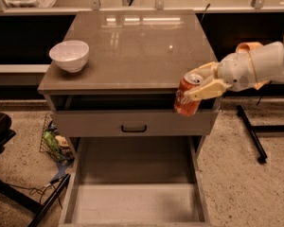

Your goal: Pick coke can from middle drawer and place on counter

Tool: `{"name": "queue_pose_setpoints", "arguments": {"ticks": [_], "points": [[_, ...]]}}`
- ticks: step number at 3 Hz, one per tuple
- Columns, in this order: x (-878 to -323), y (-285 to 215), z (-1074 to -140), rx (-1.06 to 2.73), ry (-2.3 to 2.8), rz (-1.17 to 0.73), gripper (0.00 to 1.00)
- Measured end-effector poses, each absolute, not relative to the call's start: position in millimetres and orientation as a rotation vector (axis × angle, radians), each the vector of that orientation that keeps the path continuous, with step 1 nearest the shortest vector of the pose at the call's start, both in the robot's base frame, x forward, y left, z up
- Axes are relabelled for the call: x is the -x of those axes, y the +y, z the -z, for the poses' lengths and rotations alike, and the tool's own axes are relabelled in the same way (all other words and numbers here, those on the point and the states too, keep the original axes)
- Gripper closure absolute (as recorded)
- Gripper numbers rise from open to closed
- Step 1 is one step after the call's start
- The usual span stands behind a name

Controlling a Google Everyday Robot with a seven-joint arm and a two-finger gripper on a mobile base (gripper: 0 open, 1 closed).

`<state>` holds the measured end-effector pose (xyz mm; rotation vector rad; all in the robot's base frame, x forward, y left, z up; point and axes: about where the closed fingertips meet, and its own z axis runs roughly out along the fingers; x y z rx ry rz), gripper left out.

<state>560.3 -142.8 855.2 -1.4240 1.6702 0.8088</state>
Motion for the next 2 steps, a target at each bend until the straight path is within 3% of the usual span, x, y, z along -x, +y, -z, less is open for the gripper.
{"name": "queue_pose_setpoints", "arguments": {"ticks": [2], "points": [[-559.5, -167.9, -905.7, 1.313, 1.702, -0.729, 1.0]]}}
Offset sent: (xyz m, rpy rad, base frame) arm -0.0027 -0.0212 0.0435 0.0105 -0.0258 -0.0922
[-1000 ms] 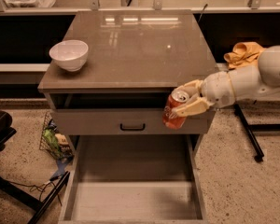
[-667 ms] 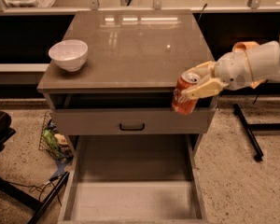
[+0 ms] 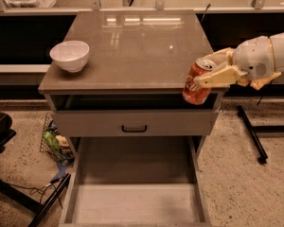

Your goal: Pick coke can from middle drawer and place on counter

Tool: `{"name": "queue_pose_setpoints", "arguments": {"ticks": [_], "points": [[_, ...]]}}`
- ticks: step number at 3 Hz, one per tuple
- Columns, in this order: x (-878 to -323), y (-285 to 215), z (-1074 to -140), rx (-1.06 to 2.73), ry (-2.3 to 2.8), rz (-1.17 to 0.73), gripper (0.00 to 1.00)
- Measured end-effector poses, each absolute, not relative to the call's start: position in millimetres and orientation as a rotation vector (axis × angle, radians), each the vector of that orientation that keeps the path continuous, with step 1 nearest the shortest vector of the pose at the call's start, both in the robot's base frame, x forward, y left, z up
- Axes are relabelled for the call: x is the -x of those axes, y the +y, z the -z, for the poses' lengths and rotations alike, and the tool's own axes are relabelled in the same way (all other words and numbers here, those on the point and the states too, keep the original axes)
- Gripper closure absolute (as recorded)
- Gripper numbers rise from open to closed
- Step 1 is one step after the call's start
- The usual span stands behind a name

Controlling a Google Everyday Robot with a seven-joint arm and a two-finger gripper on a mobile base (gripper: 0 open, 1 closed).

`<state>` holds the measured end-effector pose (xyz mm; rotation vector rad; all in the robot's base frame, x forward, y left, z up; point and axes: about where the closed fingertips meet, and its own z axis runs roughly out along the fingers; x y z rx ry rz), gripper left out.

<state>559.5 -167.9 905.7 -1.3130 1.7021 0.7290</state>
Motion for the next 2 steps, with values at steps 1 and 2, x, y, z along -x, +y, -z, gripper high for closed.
{"name": "queue_pose_setpoints", "arguments": {"ticks": [1, 2], "points": [[-592.1, -164.7, -919.0, 1.285, 1.696, -0.715, 1.0], [-657.1, -151.5, -896.6, 1.287, 1.795, -0.778, 1.0]]}}
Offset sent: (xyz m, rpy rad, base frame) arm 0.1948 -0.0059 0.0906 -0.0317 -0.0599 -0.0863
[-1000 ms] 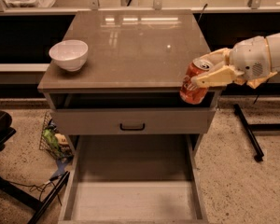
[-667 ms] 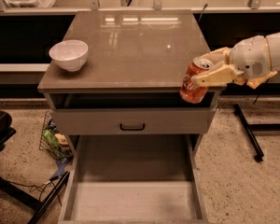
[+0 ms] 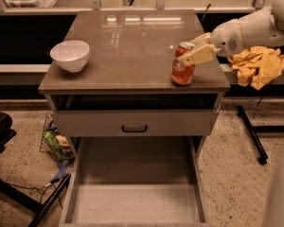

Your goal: Pick coke can from middle drawer and place on counter

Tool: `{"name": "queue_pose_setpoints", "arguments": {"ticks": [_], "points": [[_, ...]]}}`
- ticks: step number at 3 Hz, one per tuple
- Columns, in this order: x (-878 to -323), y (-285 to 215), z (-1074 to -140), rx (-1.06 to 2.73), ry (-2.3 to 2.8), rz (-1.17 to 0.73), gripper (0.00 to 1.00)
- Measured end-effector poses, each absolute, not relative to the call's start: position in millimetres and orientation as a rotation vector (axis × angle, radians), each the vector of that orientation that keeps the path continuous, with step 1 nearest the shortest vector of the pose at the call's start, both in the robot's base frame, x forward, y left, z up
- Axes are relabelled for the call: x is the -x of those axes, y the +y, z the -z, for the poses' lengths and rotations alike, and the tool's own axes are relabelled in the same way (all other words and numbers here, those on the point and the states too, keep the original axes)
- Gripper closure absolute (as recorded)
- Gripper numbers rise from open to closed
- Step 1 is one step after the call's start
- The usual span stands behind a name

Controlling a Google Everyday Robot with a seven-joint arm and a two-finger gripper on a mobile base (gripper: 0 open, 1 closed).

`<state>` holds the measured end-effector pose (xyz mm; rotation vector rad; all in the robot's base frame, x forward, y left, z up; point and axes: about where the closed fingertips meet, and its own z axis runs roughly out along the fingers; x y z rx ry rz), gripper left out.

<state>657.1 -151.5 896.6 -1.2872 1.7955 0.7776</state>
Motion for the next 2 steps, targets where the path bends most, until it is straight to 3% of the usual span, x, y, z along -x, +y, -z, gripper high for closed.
{"name": "queue_pose_setpoints", "arguments": {"ticks": [2], "points": [[-689.7, -143.6, -884.7, 1.28, 1.84, -0.799, 1.0]]}}
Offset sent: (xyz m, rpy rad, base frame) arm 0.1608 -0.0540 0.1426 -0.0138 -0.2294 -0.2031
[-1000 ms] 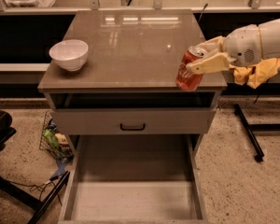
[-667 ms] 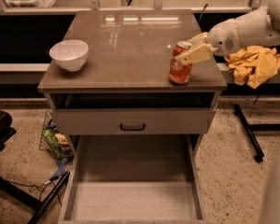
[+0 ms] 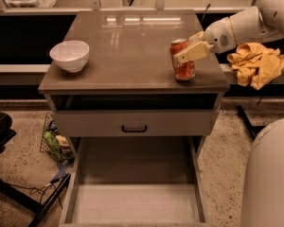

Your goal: Pick coke can from middle drawer and place on counter

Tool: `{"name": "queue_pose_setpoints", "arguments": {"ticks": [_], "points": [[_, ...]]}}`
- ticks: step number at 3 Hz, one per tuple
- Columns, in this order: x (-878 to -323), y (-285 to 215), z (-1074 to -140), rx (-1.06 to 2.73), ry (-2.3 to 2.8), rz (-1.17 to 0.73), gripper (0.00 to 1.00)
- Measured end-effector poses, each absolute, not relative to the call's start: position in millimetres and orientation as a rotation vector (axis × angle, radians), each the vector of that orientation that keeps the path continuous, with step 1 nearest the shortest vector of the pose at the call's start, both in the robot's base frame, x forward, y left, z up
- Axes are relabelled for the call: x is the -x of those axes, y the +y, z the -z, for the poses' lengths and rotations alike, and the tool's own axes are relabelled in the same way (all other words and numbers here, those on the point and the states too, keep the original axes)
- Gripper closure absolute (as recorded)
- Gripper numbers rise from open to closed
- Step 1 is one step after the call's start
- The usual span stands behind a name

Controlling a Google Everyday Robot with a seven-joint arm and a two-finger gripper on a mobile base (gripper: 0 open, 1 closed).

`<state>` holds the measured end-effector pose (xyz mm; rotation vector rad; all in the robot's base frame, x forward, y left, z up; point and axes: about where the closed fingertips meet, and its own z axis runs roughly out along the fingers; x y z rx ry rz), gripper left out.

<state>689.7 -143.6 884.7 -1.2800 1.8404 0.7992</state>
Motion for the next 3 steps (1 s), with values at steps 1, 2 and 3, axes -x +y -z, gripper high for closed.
{"name": "queue_pose_setpoints", "arguments": {"ticks": [1, 2, 3], "points": [[-690.8, -143.5, -883.1, 1.248, 1.832, -0.797, 1.0], [-690.8, -143.5, -883.4, 1.248, 1.832, -0.797, 1.0], [-704.4, -151.9, -906.1, 1.171, 1.8, -0.743, 1.0]]}}
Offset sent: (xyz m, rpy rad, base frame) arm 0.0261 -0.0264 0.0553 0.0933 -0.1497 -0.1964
